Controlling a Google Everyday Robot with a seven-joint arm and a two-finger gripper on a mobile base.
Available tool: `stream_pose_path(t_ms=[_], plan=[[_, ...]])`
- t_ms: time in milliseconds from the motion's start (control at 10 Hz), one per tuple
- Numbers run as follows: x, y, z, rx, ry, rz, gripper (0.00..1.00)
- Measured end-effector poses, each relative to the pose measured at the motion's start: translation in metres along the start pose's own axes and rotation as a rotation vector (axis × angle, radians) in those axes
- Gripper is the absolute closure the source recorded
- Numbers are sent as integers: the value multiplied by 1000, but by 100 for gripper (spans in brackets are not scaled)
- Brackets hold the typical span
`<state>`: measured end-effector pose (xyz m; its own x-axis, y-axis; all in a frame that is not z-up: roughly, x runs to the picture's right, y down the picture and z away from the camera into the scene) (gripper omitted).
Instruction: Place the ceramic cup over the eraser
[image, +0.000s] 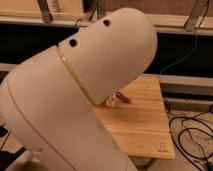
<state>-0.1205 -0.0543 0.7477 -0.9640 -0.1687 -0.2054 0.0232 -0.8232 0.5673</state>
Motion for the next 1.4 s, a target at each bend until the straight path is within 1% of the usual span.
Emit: stream_pose_path(t_ms=[200,300,400,500,800,1000,1100,1400], plan=[[24,8,-6,9,-15,-27,100],[39,10,-7,26,-30,-36,100],[49,10,-7,42,-39,-38,100],[59,9,-8,63,-43,-39,100],[83,-6,-8,158,-44,-38,100],[92,-17,-11,207,-25,-31,100],[97,-24,-13,234,-5,-25,100],[106,-34,-12,275,46,-17,100]])
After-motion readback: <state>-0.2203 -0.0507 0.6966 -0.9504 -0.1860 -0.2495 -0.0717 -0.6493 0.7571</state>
